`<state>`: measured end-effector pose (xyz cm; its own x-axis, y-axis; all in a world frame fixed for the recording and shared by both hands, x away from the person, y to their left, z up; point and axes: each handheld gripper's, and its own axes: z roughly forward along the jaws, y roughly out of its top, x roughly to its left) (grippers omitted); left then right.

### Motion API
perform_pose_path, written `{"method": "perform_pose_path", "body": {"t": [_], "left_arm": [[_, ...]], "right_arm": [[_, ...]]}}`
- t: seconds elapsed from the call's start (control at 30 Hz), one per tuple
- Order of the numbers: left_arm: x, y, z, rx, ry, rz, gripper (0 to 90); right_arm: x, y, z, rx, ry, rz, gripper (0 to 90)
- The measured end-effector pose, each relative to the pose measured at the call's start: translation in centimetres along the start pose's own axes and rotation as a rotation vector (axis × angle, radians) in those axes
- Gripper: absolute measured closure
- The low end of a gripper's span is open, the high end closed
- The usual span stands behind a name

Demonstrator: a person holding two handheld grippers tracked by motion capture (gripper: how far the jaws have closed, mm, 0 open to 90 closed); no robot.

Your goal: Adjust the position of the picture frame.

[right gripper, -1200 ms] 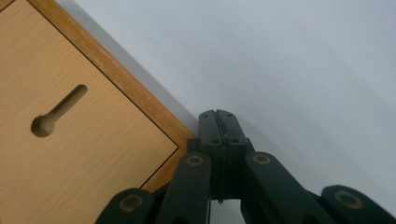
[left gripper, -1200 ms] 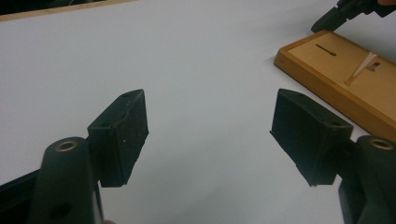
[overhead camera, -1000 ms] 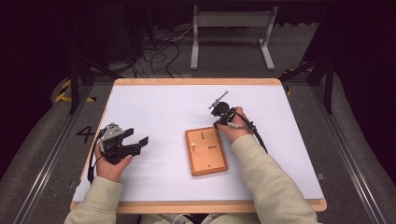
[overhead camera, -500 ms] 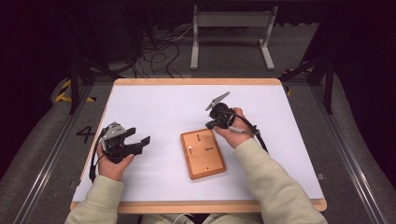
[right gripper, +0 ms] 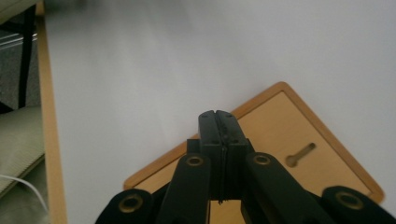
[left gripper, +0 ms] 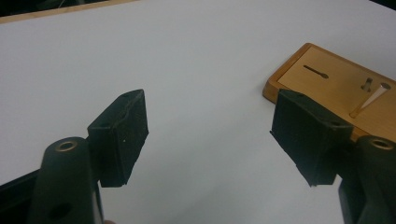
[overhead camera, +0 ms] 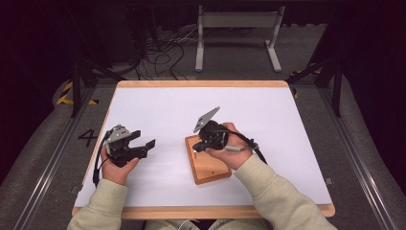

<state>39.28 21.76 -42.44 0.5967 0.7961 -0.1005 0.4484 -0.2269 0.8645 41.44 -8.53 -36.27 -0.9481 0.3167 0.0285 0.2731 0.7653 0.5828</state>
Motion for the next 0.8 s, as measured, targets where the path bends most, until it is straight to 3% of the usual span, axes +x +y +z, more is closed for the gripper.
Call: {"method": "perform_pose_path", "body": {"t": [0.23, 0.4, 0.63, 0.8], "left_arm": [[0.0, 0.1, 0.1, -0.002, -0.003, -0.002, 27.2], [-0.1, 0.1, 0.2, -0.002, -0.007, -0.002, 27.2], [-0.1, 0.3, 0.5, 0.002, -0.012, 0.01, 27.3], [-0.1, 0.3, 0.7, 0.003, -0.018, 0.001, 27.4]], "right_arm": [[2.0, 0.6, 1.3, 0.039, 0.04, -0.036, 90.0], [3.6, -0.1, 3.4, 0.094, 0.066, -0.058, 90.0], [4.9, -0.9, 5.9, 0.169, 0.084, -0.062, 90.0], [5.2, -1.3, 6.9, 0.22, 0.069, -0.062, 90.0]]}}
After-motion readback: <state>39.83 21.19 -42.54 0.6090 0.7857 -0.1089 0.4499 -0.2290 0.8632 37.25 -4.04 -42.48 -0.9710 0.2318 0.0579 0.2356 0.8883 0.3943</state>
